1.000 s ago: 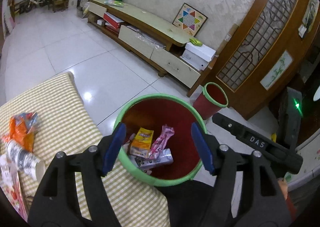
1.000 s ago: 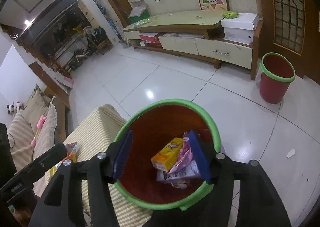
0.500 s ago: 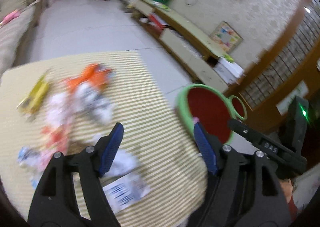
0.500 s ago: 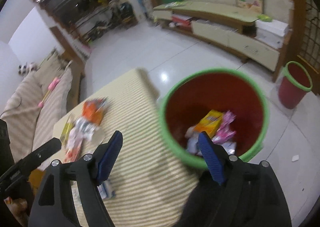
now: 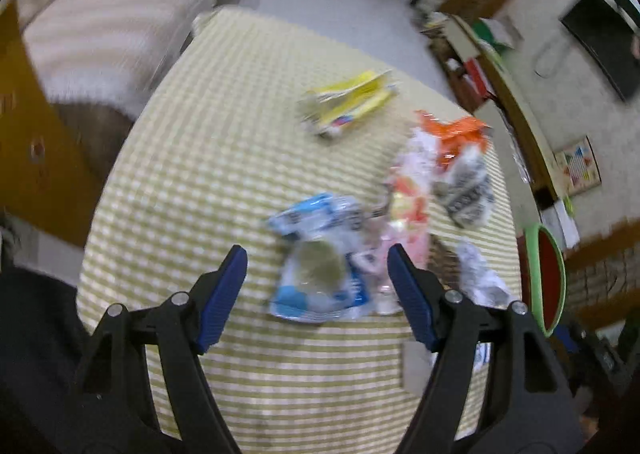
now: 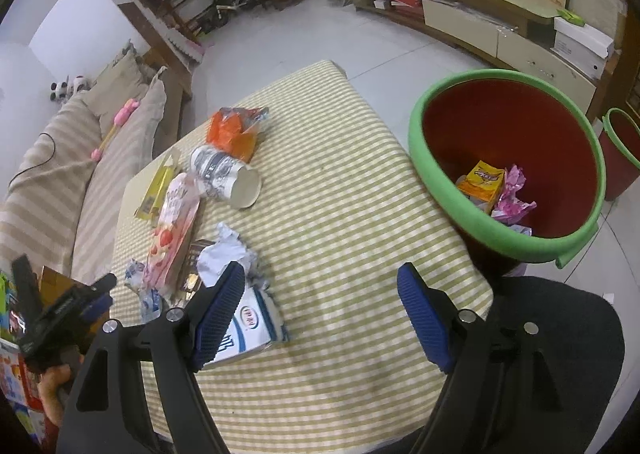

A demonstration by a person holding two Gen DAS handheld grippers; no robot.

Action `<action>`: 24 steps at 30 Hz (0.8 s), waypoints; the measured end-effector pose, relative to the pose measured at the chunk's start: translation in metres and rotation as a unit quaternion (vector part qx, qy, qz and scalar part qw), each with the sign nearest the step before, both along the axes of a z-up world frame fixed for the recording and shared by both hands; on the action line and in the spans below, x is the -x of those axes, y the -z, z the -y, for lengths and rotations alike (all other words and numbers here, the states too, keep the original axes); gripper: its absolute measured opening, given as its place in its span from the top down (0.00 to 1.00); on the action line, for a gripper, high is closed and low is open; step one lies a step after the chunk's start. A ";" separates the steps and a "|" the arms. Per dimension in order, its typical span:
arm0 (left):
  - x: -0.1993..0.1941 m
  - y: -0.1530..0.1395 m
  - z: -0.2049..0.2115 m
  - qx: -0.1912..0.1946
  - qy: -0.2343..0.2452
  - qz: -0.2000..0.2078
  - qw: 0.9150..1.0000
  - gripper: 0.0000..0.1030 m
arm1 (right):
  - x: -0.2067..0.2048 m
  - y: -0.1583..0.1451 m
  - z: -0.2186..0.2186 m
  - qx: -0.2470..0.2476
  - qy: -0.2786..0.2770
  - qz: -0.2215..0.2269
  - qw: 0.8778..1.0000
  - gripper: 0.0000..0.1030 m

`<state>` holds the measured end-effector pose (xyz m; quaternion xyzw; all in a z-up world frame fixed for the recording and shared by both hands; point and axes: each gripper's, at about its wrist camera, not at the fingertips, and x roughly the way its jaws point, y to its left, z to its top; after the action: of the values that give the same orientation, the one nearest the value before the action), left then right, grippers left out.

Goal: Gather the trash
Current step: 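Grasp blue-white snack bag with left tool while right tool grasps pink Pocky wrapper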

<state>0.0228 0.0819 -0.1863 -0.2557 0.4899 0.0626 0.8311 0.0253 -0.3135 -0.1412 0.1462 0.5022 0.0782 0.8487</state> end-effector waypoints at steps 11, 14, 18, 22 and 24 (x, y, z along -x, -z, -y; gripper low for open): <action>-0.020 0.014 0.038 0.012 0.076 0.003 0.997 0.67 | 0.004 -0.011 -0.029 0.009 -0.033 -0.001 0.999 0.26; -0.015 0.011 0.035 0.026 0.087 0.010 0.996 0.95 | 0.002 -0.015 -0.037 0.010 -0.045 0.001 0.999 0.26; -0.005 0.007 0.023 0.024 0.086 0.014 0.996 1.00 | -0.011 -0.021 -0.061 0.004 -0.073 0.007 0.997 0.26; 0.008 0.002 0.011 0.008 0.084 0.014 0.996 1.00 | -0.030 -0.028 -0.102 0.004 -0.120 0.023 0.993 0.22; 0.016 0.002 0.005 0.004 0.076 0.011 0.997 1.00 | -0.044 -0.023 -0.128 0.004 -0.143 0.021 0.989 0.20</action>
<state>0.0069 0.0765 -0.1883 -0.2217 0.4987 -0.0057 0.8380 0.0697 -0.1852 -0.1180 0.0677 0.5004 0.2003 0.8396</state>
